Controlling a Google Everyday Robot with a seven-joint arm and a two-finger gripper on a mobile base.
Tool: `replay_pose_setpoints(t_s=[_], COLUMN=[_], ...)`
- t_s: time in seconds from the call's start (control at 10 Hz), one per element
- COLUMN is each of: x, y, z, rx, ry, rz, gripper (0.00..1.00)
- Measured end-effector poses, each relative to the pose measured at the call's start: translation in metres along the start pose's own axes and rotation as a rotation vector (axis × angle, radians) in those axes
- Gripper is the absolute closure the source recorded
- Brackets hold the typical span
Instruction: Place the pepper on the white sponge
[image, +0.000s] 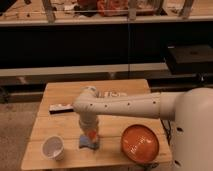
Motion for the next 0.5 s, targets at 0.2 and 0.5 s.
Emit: replay_pose_setpoints(t_s=[0.2, 0.5], x=[-0.0004, -0.0037], y=[-0.0019, -0.0089], z=[0.0017, 0.0051], rx=[0.003, 0.008], ry=[0.001, 0.003], rz=[-0.005, -0.020], gripper=[1.00, 1.00])
